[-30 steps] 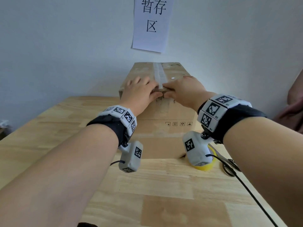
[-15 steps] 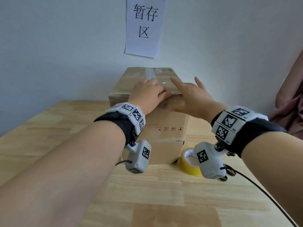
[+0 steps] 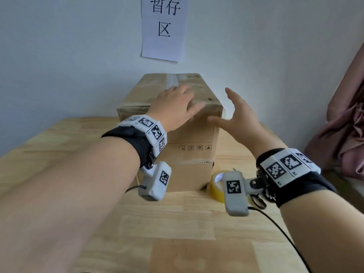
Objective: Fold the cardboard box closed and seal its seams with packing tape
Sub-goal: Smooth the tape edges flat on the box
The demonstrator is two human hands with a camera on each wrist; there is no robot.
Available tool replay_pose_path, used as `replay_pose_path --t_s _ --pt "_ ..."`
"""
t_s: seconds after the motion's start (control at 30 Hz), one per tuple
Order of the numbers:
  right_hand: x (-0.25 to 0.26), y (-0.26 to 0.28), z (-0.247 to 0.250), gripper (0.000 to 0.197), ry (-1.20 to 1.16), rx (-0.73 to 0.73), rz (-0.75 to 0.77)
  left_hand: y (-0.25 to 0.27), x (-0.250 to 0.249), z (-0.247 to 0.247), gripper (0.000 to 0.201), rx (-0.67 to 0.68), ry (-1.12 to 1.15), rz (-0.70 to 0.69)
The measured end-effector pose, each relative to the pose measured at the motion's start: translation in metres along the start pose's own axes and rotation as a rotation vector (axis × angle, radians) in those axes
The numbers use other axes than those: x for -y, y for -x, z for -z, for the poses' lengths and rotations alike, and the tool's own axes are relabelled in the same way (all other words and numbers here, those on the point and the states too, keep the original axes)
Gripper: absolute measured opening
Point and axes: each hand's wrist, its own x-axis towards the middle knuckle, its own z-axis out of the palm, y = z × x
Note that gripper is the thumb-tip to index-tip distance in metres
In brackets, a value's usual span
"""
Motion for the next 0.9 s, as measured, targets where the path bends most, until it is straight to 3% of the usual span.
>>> replay_pose_path --t_s 0.13,0.2,0.5,0.8,0.9 --pt "-0.011 0.001 -0.007 0.081 -0.145 -0.042 -0.053 -0.019 -0.020 -0.001 0.051 0.021 -0.033 -0.069" --pt "-0.013 0.000 -0.007 0.077 -0.136 -0.023 -0.064 -0.022 -0.023 -0.006 0.051 0.034 -0.105 -0.066" --pt "-0.012 0.003 -0.006 0.069 -0.114 0.005 -0.094 -0.020 -0.022 -0.019 0.048 -0.024 0.000 -0.060" --pt "-0.011 0.009 -0.011 0.018 0.035 -0.116 -0.069 -0.025 -0.023 -0.016 0.039 -0.036 0.071 -0.020" --pt "-0.014 0.010 -0.005 0.012 0.077 -0.135 -0.072 -0.028 -0.024 -0.016 0.040 -0.031 0.061 -0.020"
